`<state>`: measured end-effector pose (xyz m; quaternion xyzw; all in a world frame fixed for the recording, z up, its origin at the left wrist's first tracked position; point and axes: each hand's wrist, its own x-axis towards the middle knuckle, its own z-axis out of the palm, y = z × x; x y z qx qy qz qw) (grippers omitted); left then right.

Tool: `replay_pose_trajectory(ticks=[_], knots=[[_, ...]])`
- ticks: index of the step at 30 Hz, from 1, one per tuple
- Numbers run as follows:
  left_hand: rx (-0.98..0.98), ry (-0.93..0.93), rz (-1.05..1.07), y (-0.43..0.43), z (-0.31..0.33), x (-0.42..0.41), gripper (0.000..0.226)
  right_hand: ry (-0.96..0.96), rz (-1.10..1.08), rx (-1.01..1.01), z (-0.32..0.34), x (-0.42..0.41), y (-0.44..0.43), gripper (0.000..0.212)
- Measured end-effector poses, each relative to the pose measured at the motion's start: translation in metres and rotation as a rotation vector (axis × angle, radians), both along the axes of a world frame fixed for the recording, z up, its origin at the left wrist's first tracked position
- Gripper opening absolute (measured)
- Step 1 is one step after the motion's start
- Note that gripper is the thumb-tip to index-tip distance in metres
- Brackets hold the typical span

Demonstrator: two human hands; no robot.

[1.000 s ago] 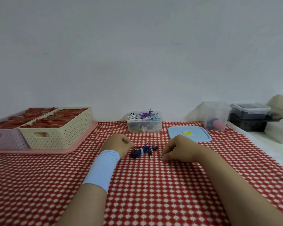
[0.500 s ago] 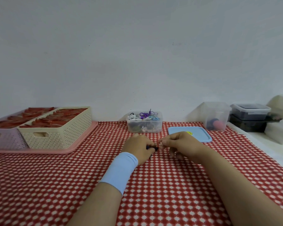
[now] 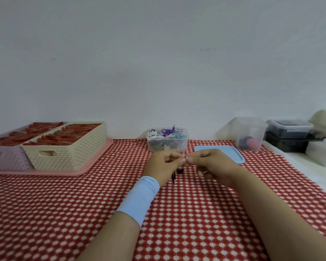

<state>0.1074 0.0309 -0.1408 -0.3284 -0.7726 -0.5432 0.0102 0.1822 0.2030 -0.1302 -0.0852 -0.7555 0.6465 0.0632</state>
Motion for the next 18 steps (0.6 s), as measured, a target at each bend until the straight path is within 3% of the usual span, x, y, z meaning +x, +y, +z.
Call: replay_pose_trajectory(ticks=[18], knots=[[0.071,-0.091,-0.05,-0.0034,0.0053,0.0042,0.018,-0.027,0.064,-0.026,0.0043,0.0035,-0.0013,0.024]])
